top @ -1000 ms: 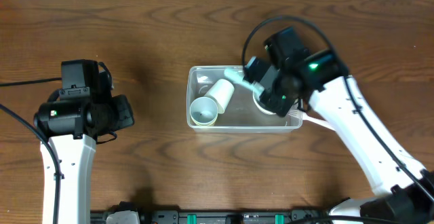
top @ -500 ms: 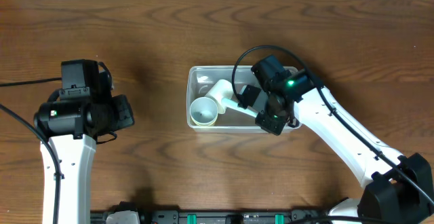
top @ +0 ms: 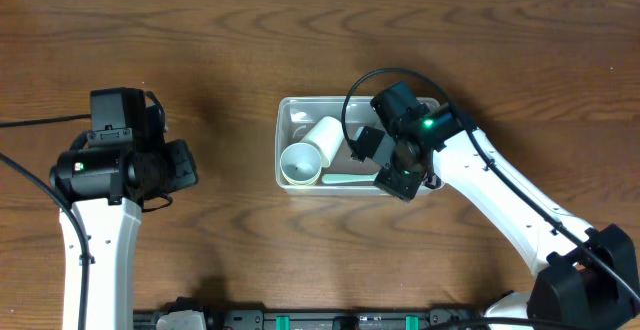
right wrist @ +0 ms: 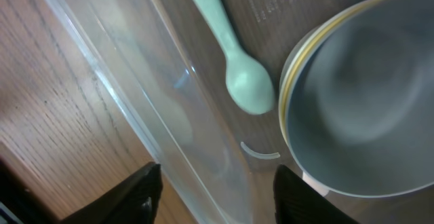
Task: Pack container
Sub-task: 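Carry the spoon with the right gripper into the container and release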
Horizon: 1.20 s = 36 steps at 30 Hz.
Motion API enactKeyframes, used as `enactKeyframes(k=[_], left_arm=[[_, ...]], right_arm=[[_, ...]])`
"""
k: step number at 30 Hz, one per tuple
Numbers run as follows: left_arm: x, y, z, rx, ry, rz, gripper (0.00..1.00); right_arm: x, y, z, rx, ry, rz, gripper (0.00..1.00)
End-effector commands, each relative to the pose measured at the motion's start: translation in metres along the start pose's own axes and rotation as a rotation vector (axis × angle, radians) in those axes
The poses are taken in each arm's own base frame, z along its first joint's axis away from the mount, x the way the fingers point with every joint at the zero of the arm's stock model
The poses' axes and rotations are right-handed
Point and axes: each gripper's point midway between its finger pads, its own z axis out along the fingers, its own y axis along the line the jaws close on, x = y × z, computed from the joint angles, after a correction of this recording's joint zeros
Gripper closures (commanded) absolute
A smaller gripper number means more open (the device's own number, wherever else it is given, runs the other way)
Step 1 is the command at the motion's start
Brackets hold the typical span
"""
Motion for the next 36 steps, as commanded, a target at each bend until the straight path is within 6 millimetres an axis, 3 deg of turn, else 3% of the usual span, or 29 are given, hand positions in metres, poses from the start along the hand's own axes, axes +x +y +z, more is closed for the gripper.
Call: enactKeyframes(k=[1, 5, 9, 11, 15, 18, 20, 24, 30, 36], left_arm=[[0.000, -0.001, 0.000, 0.008, 0.005, 0.016, 0.58], [0.000, -0.001, 0.000, 0.008, 0.005, 0.016, 0.58], [0.000, -0.001, 0.000, 0.008, 0.005, 0.016, 0.58], [0.000, -0.001, 0.000, 0.008, 0.005, 0.016, 0.58], [0.000, -0.001, 0.000, 0.008, 0.006, 0.016, 0.58], [0.000, -0.001, 0.000, 0.008, 0.005, 0.016, 0.58], [0.000, -0.001, 0.000, 0.008, 0.005, 0.016, 0.58], [0.000, -0.001, 0.000, 0.008, 0.005, 0.016, 0.58], [0.000, -0.001, 0.000, 0.008, 0.005, 0.016, 0.58], [0.000, -0.001, 0.000, 0.008, 0.005, 0.016, 0.58]], right_arm=[[0.000, 0.003, 0.003, 0.000, 0.008, -0.017, 0.32], [-0.006, -0.002, 0.000, 0.026, -0.011, -0.019, 0.29], [-0.026, -0.032, -0.026, 0.145, -0.089, 0.189, 0.24], [-0.039, -0.045, -0.051, 0.185, -0.164, 0.244, 0.22], [-0.054, -0.076, -0.120, 0.273, -0.354, 0.351, 0.19], [-0.039, -0.103, -0.164, 0.347, -0.457, 0.430, 0.13], [-0.021, -0.116, -0.174, 0.357, -0.472, 0.453, 0.11], [0.023, -0.128, -0.161, 0.289, -0.386, 0.455, 0.11], [0.095, -0.134, -0.099, 0.184, -0.144, 0.412, 0.11], [0.109, -0.125, -0.049, 0.125, -0.077, 0.321, 0.13]])
